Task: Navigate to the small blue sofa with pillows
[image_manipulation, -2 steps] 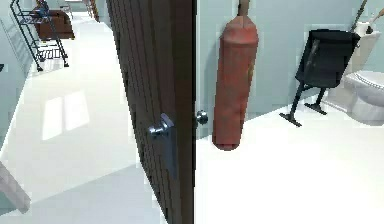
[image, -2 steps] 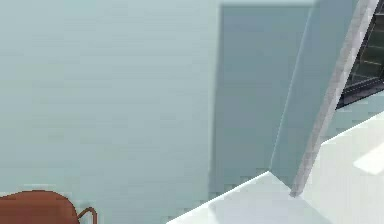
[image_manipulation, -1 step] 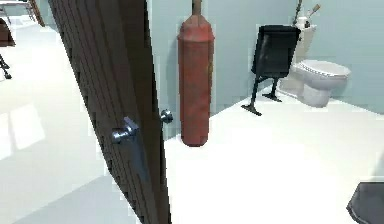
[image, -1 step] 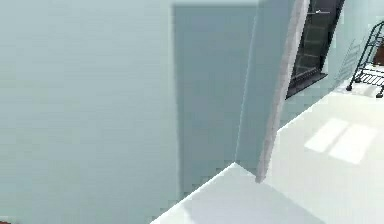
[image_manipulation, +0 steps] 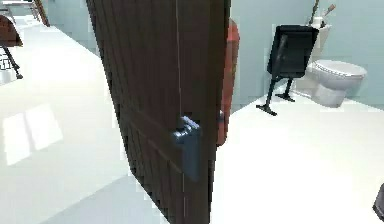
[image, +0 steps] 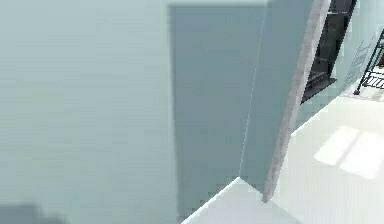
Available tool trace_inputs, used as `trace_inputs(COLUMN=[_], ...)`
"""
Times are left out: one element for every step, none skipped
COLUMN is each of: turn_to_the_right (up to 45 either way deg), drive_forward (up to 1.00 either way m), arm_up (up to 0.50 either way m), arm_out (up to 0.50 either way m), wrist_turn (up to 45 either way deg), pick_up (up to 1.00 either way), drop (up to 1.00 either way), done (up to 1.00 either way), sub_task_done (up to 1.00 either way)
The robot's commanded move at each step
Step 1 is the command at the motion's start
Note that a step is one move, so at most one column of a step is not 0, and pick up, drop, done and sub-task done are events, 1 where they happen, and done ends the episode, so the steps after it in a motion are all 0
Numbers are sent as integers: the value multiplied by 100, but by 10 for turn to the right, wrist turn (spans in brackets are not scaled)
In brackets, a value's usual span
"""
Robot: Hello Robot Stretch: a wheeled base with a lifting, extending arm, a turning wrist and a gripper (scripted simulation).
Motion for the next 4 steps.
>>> trace_inputs(turn_to_the_right=[450,0,60,0], drive_forward=[0,100,0,35], arm_up=[0,0,0,0], arm_out=[0,0,0,0], wrist_turn=[0,0,0,0], pick_up=[0,0,0,0], drop=[0,0,0,0], done=[0,0,0,0], sub_task_done=[0,0,0,0])
